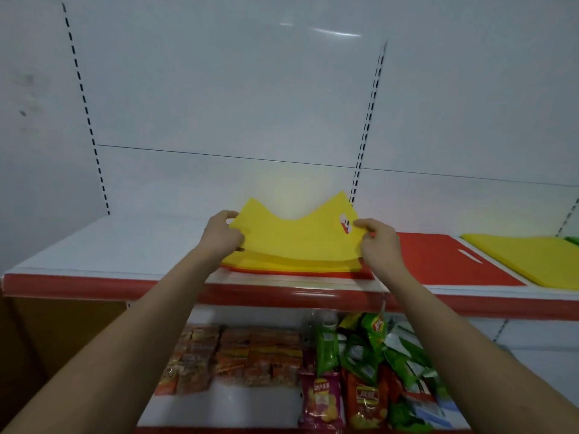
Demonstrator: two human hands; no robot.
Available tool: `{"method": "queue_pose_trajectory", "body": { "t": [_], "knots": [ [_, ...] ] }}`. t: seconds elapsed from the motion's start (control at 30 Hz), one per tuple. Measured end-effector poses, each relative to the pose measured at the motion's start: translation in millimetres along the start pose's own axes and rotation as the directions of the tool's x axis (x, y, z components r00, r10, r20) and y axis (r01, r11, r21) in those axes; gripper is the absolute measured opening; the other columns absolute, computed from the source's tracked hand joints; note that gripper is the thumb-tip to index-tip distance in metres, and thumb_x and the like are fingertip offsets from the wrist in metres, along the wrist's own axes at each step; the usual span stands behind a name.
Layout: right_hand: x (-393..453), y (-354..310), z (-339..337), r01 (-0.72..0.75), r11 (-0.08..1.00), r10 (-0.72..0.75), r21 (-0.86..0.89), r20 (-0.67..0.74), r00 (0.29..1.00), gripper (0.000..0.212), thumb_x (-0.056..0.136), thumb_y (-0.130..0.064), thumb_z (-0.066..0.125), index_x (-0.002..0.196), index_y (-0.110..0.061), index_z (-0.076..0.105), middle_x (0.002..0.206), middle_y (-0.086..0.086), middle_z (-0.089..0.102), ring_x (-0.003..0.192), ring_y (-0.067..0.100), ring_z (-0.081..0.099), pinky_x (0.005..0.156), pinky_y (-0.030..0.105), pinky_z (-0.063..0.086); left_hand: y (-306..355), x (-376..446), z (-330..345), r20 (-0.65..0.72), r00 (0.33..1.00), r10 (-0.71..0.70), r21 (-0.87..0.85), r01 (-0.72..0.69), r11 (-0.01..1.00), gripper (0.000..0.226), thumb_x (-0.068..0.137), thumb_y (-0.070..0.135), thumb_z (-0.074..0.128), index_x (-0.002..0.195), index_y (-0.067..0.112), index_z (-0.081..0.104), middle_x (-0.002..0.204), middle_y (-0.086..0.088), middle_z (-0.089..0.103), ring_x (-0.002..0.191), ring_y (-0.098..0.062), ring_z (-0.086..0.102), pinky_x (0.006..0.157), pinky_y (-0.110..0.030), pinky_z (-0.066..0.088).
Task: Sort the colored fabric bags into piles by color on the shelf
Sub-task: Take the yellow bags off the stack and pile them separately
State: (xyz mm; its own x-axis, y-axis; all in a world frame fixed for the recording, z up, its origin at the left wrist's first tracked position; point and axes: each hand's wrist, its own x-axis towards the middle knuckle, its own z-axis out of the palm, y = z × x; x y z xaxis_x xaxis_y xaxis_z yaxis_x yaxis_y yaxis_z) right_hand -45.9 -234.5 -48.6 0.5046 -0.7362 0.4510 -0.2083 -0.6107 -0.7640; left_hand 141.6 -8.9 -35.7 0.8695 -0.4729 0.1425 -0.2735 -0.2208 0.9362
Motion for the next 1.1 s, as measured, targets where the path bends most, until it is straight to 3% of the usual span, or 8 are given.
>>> {"method": "queue_pose_trajectory", "body": {
  "t": [0.17, 0.23, 0.33, 0.5, 0.67, 0.83, 0.9, 1.1],
  "knots": [
    [-6, -13, -53, -0.109, 0.989, 0.105, 0.099, 0.042, 0.994, 0.053, 0.085, 0.015, 0.032, 0.129, 0.0, 0.059, 0.121, 0.012, 0.056, 0.068, 0.028, 0.063, 0.059, 0.036, 0.059, 34, -21, 10, 0.154, 0.988, 0.01, -0.047, -0.003, 0.999, 0.066, 0.085, -0.017, 0.045, 0.142, 0.016, 0.05, 0.137, -0.022, 0.048, 0.092, -0.034, 0.058, 0.081, -0.039, 0.054],
    [-8, -13, -77, -0.11, 0.99, 0.106, 0.093, 0.044, 0.993, 0.048, 0.089, 0.01, 0.036, 0.131, 0.001, 0.056, 0.119, 0.012, 0.056, 0.07, 0.02, 0.06, 0.058, 0.026, 0.056, 48, -32, 21, 0.199, 0.98, -0.001, -0.022, 0.006, 1.0, 0.059, 0.086, -0.015, 0.045, 0.139, 0.009, 0.054, 0.118, -0.019, 0.06, 0.067, -0.021, 0.047, 0.071, -0.031, 0.047],
    [-13, -3, -116, -0.129, 0.985, 0.119, 0.112, 0.093, 0.989, 0.047, 0.09, 0.002, 0.044, 0.136, -0.003, 0.052, 0.115, 0.01, 0.059, 0.071, 0.026, 0.064, 0.074, 0.047, 0.059, 68, -50, 46, 0.195, 0.981, -0.012, 0.012, 0.009, 1.0, 0.052, 0.089, -0.011, 0.047, 0.138, 0.005, 0.053, 0.082, -0.006, 0.051, 0.066, -0.018, 0.044, 0.062, -0.026, 0.041],
    [-29, 23, -189, -0.139, 0.987, 0.129, 0.076, 0.114, 0.985, 0.056, 0.085, 0.007, 0.045, 0.139, -0.005, 0.051, 0.12, 0.007, 0.061, 0.084, 0.02, 0.058, 0.073, 0.036, 0.051, 89, -90, 110, 0.213, 0.977, 0.024, 0.021, -0.029, 0.999, 0.058, 0.088, -0.007, 0.056, 0.144, 0.001, 0.044, 0.131, -0.021, 0.054, 0.078, -0.02, 0.052, 0.061, -0.027, 0.045],
    [-45, 58, -276, -0.163, 0.984, 0.158, 0.07, 0.071, 0.985, 0.058, 0.085, 0.012, 0.041, 0.14, -0.003, 0.049, 0.128, 0.008, 0.054, 0.079, 0.018, 0.055, 0.058, 0.023, 0.041, 115, -127, 181, 0.251, 0.966, 0.053, -0.013, -0.051, 0.999, 0.061, 0.088, -0.01, 0.056, 0.146, 0.003, 0.042, 0.111, -0.015, 0.056, 0.072, -0.019, 0.048, 0.062, -0.027, 0.04],
    [-62, 98, -358, -0.224, 0.969, 0.221, 0.1, 0.038, 0.974, 0.059, 0.089, 0.013, 0.038, 0.145, -0.007, 0.043, 0.148, 0.008, 0.04, 0.098, 0.035, 0.059, 0.076, 0.045, 0.059, 140, -160, 257, 0.318, 0.943, 0.095, -0.058, -0.081, 0.995, 0.064, 0.089, -0.009, 0.058, 0.148, 0.004, 0.038, 0.152, -0.015, 0.038, 0.125, -0.029, 0.047, 0.088, -0.032, 0.04],
    [-70, 113, -385, -0.254, 0.966, 0.253, 0.047, 0.038, 0.967, 0.057, 0.092, 0.012, 0.038, 0.146, -0.006, 0.041, 0.152, 0.009, 0.036, 0.116, 0.042, 0.053, 0.088, 0.053, 0.053, 146, -169, 287, 0.338, 0.937, 0.092, -0.073, -0.072, 0.995, 0.066, 0.087, -0.01, 0.059, 0.148, 0.003, 0.038, 0.15, -0.015, 0.04, 0.117, -0.024, 0.049, 0.088, -0.031, 0.042],
    [-63, 173, -439, -0.332, 0.942, 0.333, 0.043, -0.031, 0.942, 0.057, 0.091, 0.01, 0.039, 0.146, -0.006, 0.042, 0.154, 0.011, 0.035, 0.101, 0.033, 0.058, 0.096, 0.058, 0.046, 163, -179, 367, 0.4, 0.91, 0.104, -0.07, -0.082, 0.994, 0.068, 0.087, -0.009, 0.062, 0.149, 0.002, 0.036, 0.148, -0.014, 0.044, 0.108, -0.018, 0.048, 0.084, -0.027, 0.042]
  ]
}}
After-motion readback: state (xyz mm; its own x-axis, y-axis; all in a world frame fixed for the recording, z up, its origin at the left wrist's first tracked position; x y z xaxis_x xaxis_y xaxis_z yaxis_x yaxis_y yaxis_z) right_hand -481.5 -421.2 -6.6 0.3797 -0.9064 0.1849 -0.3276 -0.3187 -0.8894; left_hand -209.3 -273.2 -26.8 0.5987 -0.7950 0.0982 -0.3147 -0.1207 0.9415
